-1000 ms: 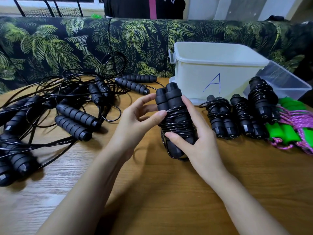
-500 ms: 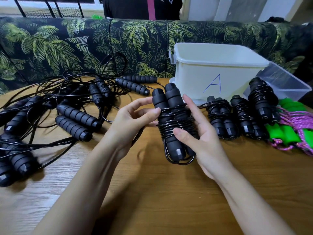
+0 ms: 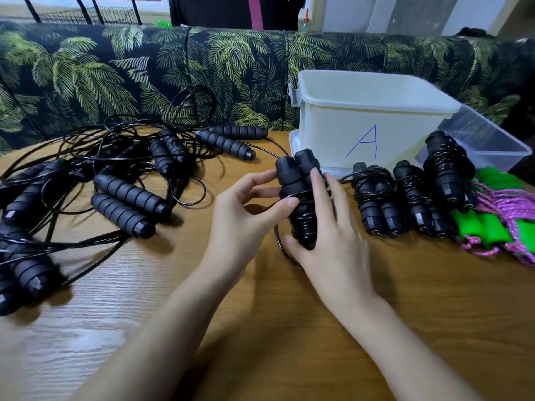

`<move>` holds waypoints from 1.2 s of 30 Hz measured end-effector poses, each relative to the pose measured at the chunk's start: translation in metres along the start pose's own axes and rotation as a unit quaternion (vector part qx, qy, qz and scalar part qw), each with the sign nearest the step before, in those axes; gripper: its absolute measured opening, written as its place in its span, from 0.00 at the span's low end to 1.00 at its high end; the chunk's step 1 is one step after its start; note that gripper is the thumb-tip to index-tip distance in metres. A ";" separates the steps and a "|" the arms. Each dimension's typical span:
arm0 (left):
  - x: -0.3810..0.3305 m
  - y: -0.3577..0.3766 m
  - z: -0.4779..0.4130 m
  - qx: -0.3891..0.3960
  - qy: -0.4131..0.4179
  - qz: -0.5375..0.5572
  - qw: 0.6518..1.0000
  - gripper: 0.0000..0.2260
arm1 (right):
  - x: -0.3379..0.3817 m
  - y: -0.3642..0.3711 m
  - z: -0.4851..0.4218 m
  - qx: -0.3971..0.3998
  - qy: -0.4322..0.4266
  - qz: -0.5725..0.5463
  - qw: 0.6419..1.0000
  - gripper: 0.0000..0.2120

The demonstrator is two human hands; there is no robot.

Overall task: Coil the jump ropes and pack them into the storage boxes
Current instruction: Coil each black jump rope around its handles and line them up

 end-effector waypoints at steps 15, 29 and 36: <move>0.002 -0.002 -0.012 0.117 -0.079 0.104 0.984 0.25 | 0.003 0.002 -0.005 0.121 0.056 -0.450 0.883 0.39; 0.010 0.002 0.000 -0.002 -0.095 0.116 0.989 0.24 | 0.014 0.007 0.002 0.059 -0.025 -0.282 0.957 0.42; 0.004 -0.003 -0.004 0.015 -0.093 0.125 0.988 0.22 | 0.012 -0.003 -0.006 0.080 -0.009 -0.419 0.904 0.35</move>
Point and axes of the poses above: each hand's wrist, its own z-axis away from the middle knuckle, its own y-axis out of the palm, x = y × z, the point moved 9 cm from there along -z, towards the middle knuckle, and after that the axes turned 6 degrees about z, right-handed, at the moved point
